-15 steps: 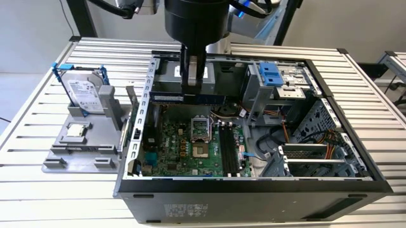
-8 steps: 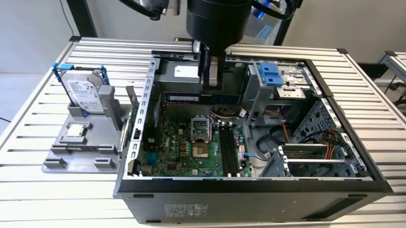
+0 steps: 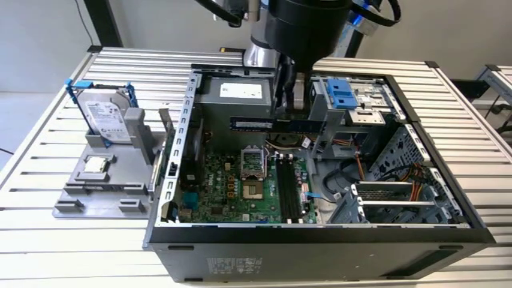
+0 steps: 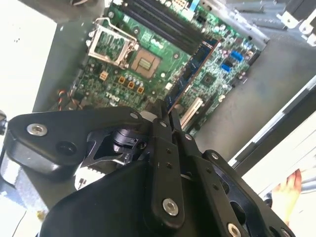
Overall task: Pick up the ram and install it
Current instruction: 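Pick up the ram and move it above insertion slot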
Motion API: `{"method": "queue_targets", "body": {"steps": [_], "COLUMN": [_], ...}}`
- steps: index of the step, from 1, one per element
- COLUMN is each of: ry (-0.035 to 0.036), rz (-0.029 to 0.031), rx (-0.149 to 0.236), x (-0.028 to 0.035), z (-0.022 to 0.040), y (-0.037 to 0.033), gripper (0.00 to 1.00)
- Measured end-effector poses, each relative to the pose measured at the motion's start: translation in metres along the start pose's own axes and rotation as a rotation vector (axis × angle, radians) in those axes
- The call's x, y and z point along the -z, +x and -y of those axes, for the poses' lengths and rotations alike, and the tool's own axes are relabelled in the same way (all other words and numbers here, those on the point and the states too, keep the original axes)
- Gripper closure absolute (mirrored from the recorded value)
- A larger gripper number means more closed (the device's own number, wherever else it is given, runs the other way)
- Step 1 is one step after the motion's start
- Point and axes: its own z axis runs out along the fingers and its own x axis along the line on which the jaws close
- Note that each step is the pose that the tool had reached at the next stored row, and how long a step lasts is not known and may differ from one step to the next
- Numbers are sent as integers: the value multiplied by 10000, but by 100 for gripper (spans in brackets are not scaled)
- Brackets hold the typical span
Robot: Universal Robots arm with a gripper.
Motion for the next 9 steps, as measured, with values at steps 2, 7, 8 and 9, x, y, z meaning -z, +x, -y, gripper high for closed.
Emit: {"method": "queue_targets", "body": {"steps": [2, 7, 8, 9], "ry": [-1, -5, -5, -5], "rz": [-1, 0, -1, 0], "rx": [-1, -1, 1, 0], "x": [2, 5, 6, 7], "z": [76, 258, 295, 328], "y": [-3, -11, -13, -14], "gripper": [100, 100, 100, 100]}}
